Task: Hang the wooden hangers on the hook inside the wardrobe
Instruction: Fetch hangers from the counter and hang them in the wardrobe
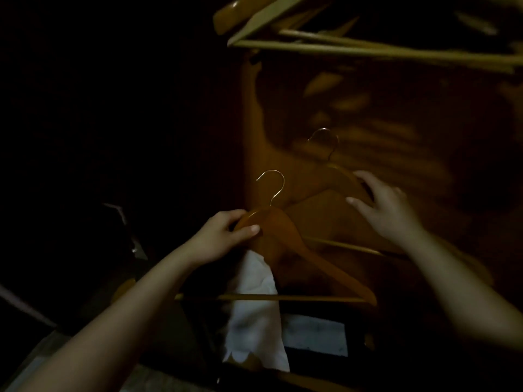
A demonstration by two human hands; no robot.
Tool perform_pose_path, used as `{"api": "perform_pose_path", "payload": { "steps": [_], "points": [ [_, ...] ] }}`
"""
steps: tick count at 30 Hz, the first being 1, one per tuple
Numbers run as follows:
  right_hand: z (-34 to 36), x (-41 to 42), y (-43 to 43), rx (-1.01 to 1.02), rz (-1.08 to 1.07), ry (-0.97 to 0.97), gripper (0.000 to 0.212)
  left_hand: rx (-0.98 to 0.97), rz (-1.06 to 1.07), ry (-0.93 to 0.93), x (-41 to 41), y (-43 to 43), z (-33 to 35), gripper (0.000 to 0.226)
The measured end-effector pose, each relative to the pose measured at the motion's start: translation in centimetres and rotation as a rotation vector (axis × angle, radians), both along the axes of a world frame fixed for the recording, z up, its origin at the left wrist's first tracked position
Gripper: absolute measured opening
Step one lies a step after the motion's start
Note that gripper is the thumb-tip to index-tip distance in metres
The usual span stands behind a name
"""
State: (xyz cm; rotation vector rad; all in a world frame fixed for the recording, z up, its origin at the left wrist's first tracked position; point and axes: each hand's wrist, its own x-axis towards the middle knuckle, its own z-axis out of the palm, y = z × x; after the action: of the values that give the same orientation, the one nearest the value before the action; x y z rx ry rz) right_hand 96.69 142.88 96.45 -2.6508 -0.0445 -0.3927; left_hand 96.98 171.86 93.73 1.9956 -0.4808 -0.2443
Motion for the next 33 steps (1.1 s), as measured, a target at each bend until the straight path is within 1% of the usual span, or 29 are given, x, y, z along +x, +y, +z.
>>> {"api": "perform_pose_path", "payload": {
  "steps": [2, 5, 10, 12, 14, 16, 19, 21, 24, 29, 33],
  "points": [
    [1.7, -0.4, -0.2, -0.045, -0.021, -0.054, 0.059, -0.042, -0.026, -0.042, 0.7, -0.4, 1.9, 0.005],
    [4.3, -1.2, -0.4, -0.081, 0.02, -0.165, 0.065, -0.047, -0.047, -0.146, 1.6, -1.1, 4.9, 0.006],
    [8.7, -1.7, -0.7, -0.169, 0.037, -0.4, 0.066, -0.033, -0.037, -0.349, 3.1, -2.2, 9.7, 0.007],
    [10.5, -1.7, -1.1, -0.219, 0.032, -0.466, 0.066, -0.015, -0.037, -0.44, 3.4, -2.9, 11.8, 0.008],
    [12.3, -1.5, -1.5, -0.256, 0.034, -0.526, 0.065, -0.001, -0.046, -0.521, 3.6, -3.4, 13.8, 0.005],
    [14.2, -1.3, -2.1, -0.289, 0.042, -0.586, 0.065, -0.011, -0.05, -0.578, 3.8, -4.0, 15.9, 0.004],
    [17.3, -0.9, -2.8, -0.28, 0.048, -0.666, 0.065, -0.064, -0.035, -0.615, 4.2, -4.9, 19.1, 0.014],
    [19.3, -0.3, -3.2, -0.258, 0.05, -0.719, 0.065, -0.073, -0.007, -0.66, 4.5, -5.5, 21.0, 0.016],
    [21.8, 0.8, -3.5, -0.189, 0.026, -0.761, 0.065, -0.086, 0.039, -0.72, 5.0, -6.1, 23.3, 0.018],
    [25.5, 2.9, -3.9, -0.093, 0.03, -0.794, 0.062, -0.104, 0.056, -0.774, 5.7, -7.1, 26.3, 0.013],
    [26.8, 4.8, -3.8, -0.097, 0.078, -0.725, 0.063, -0.119, 0.04, -0.774, 6.1, -7.3, 27.4, 0.009]
  ]
}}
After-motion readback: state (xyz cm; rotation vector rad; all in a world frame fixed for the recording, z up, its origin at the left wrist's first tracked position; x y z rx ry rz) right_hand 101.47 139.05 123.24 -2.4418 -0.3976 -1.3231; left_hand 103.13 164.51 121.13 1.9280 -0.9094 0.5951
